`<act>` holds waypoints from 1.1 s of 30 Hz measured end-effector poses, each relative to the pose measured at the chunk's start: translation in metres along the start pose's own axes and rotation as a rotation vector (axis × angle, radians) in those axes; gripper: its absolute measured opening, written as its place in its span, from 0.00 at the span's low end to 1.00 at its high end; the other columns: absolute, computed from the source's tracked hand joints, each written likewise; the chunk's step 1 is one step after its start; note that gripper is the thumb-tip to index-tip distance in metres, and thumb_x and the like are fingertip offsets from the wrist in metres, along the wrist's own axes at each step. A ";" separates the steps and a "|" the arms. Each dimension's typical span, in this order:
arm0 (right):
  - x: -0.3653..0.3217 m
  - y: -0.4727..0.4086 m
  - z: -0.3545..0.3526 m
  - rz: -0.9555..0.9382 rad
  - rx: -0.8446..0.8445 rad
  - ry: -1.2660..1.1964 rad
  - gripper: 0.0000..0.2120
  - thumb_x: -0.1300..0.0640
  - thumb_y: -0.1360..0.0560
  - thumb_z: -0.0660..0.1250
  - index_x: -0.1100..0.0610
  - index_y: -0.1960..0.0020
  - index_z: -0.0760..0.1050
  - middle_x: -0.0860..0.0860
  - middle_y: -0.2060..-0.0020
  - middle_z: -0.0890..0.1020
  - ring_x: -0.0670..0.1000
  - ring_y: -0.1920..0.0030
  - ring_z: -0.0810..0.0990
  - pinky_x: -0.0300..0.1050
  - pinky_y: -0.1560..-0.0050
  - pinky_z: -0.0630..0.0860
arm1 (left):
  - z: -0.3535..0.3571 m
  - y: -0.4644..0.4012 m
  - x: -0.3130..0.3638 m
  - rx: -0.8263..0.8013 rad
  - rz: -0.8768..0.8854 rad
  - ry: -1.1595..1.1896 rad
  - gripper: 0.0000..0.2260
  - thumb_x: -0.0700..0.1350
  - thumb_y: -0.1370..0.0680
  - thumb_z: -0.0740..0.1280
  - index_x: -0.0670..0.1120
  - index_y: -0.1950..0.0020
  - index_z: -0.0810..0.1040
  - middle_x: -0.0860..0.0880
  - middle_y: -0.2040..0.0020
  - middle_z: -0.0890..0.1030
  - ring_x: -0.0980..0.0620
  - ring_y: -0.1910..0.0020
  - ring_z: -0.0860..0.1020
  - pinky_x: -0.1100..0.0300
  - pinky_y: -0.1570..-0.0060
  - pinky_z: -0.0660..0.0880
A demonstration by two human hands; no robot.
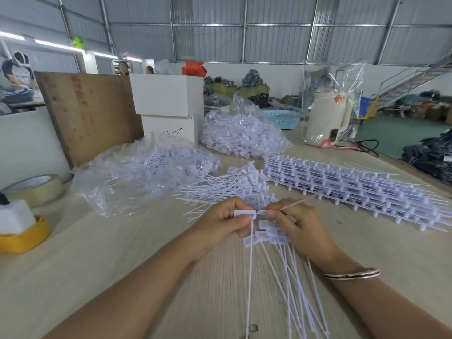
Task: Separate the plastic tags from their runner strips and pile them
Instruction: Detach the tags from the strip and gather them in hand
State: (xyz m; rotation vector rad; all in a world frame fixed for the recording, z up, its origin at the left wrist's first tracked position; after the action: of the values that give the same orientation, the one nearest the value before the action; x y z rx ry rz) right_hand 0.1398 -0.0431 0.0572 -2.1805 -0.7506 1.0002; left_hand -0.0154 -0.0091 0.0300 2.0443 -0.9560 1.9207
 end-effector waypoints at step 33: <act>0.041 0.035 -0.045 0.948 -0.886 0.416 0.08 0.59 0.31 0.67 0.58 0.66 0.82 0.49 0.78 0.76 0.47 0.76 0.72 0.38 0.67 0.71 | 0.026 0.007 0.001 0.142 -0.324 -1.170 0.32 0.73 0.28 0.44 0.48 0.70 0.68 0.52 0.71 0.72 0.52 0.72 0.72 0.61 0.69 0.66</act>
State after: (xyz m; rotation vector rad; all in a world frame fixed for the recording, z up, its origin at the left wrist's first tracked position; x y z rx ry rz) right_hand 0.2068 -0.0506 0.0370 -3.5144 0.1657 0.5621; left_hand 0.0019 -0.0285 0.0251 3.1580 -0.5341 0.5168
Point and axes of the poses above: each hand's wrist, its own y-axis away from the middle knuckle, its own z-axis out of the palm, x = y × z, the point moved 5 cm from there along -y, towards the middle knuckle
